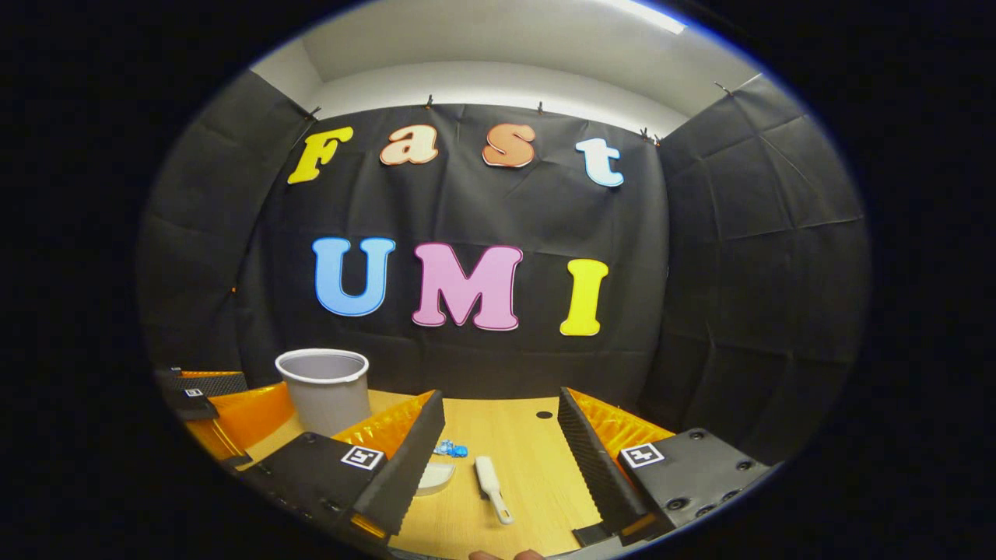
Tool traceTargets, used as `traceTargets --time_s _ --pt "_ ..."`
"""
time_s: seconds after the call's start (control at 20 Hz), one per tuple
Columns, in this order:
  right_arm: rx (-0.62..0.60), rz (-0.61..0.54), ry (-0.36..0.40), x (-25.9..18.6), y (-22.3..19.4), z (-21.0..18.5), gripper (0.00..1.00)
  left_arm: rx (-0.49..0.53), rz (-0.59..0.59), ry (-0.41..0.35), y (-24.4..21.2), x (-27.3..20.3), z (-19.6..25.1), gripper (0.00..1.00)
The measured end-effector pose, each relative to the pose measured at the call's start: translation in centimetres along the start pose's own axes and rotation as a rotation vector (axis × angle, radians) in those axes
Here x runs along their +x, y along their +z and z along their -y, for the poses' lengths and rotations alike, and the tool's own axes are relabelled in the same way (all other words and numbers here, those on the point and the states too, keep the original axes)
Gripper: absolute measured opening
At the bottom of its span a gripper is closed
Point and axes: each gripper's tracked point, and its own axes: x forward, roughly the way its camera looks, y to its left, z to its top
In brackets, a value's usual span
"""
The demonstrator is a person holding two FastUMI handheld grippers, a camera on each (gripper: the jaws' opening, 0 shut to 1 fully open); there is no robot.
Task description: Pick up the small broom and dustpan from the desktop, sweep the trash into the dustpan with the broom, and then empty the trash into the garbage bin.
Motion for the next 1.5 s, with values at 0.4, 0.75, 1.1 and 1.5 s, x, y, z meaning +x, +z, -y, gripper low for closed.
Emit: traceTargets --time_s 0.4,0.75,1.1,1.5 --pt "-0.013 -0.171 0.015 7.5 -2.6 -0.7 0.94 0.029 -0.403 0.005 -7.5 8.3 -1.7 0.78" --pt "-0.028 -0.242 0.096 12.8 -5.8 -1.4 0.95 -0.097 -0.830 0.081 -18.8 13.8 -3.3 0.81" --pt "0.005 -0.396 0.184 15.7 -11.0 -3.9 0.95 -0.149 -1.156 0.185 -27.2 17.2 -4.8 0.81" --pt "0.018 -0.618 0.152 16.5 -17.0 -2.9 0.96 -0.176 -1.324 0.254 -29.3 19.4 -5.2 0.65"
